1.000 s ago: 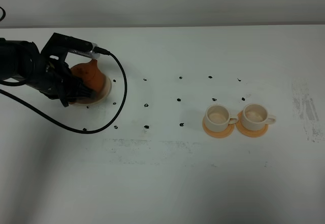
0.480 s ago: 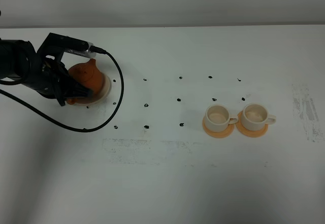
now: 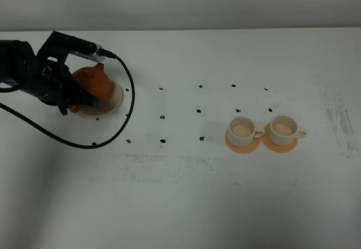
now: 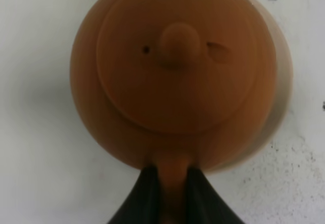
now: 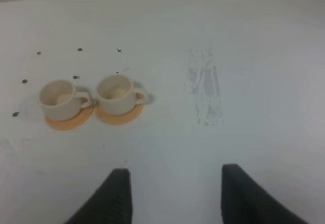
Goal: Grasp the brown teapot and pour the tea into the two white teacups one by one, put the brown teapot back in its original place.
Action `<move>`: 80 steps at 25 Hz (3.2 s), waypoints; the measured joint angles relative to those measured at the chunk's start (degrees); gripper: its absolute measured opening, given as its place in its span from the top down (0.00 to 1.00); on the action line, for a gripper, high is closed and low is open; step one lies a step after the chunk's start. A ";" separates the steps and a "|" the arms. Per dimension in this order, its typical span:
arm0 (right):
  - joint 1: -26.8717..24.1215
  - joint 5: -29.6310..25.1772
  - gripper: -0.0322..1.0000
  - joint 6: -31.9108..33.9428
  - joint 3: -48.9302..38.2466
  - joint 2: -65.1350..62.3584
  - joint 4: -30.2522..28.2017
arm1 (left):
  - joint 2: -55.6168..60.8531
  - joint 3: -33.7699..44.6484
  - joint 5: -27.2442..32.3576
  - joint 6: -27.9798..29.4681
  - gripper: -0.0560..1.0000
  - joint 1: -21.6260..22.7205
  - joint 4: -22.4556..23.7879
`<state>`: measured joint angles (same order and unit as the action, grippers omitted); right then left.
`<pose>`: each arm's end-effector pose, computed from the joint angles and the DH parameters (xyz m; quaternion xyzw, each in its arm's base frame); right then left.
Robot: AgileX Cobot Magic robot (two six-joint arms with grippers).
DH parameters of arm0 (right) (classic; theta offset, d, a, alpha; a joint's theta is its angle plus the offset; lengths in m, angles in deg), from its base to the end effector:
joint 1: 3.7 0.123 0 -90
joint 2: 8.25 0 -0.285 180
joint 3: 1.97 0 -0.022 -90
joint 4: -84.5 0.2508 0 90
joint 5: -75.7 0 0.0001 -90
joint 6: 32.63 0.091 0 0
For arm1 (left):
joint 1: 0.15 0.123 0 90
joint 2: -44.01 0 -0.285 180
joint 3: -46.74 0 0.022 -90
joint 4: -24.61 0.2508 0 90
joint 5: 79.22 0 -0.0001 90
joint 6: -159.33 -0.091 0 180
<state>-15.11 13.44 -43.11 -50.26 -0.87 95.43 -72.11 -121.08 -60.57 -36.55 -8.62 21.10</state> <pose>-0.0052 0.0166 0.2777 0.0014 0.8530 -0.0041 0.5219 0.3810 -0.0585 0.1644 0.1776 0.9420 0.0008 0.2848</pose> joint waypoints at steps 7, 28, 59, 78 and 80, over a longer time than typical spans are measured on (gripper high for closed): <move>0.00 0.00 0.56 0.00 0.00 0.00 0.00 | 3.26 0.05 0.46 -2.56 0.83 -0.46 0.11; 0.00 0.00 0.56 0.00 0.00 0.00 0.00 | -5.40 -21.82 11.53 -13.92 0.83 -14.93 0.23; 0.00 0.00 0.56 0.00 0.00 0.00 0.00 | -14.10 -33.65 17.01 -47.01 0.83 -23.52 3.18; 0.00 0.00 0.56 0.00 0.00 0.00 0.00 | -12.54 -26.79 7.84 -63.30 0.83 -24.66 -3.93; 0.00 0.00 0.56 0.00 0.00 0.00 0.00 | -12.54 -26.75 7.89 -65.28 0.83 -24.66 -3.97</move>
<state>-15.11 13.44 -43.11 -50.26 -0.87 95.43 -84.65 -147.82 -52.68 -101.83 -33.28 17.13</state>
